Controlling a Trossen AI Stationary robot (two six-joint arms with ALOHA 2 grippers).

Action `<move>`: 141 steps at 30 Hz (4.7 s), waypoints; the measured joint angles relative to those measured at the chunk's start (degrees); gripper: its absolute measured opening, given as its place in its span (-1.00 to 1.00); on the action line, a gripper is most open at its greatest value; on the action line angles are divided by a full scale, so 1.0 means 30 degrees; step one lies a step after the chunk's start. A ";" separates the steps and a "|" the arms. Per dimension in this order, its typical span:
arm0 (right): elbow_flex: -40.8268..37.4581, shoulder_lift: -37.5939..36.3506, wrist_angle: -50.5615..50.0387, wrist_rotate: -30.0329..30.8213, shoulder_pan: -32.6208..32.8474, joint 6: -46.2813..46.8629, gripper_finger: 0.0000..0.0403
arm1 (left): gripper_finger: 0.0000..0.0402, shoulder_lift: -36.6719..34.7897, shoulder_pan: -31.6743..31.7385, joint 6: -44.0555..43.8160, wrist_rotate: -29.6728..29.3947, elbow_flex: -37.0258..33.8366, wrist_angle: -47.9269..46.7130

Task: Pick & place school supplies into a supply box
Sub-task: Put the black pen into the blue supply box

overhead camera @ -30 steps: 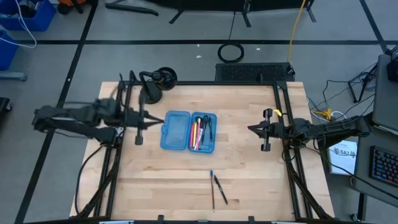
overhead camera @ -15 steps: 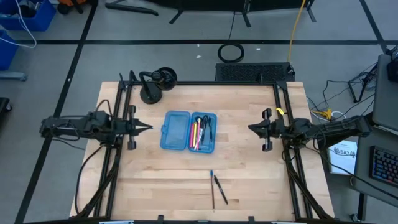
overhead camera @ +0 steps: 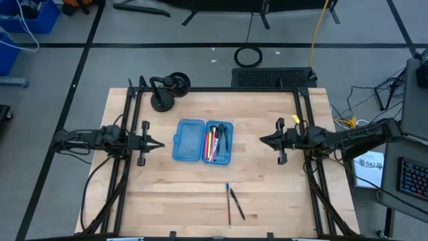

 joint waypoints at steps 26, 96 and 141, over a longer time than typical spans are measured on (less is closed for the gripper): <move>3.6316 2.4258 -3.0303 0.7565 0.9391 1.2837 -1.00 | -0.77 0.0036 0.0029 -0.1141 -0.6851 -0.0977 0.0047; 2.4926 3.0687 -3.1487 -0.3666 0.8864 2.7199 -0.61 | -0.77 0.0044 0.0028 -0.2949 -0.7366 -0.0977 -0.0402; 2.4730 2.2300 -2.0546 0.1354 -0.0645 2.0645 -0.91 | -0.77 0.0041 0.0029 -0.2864 -0.7074 -0.0977 -0.0287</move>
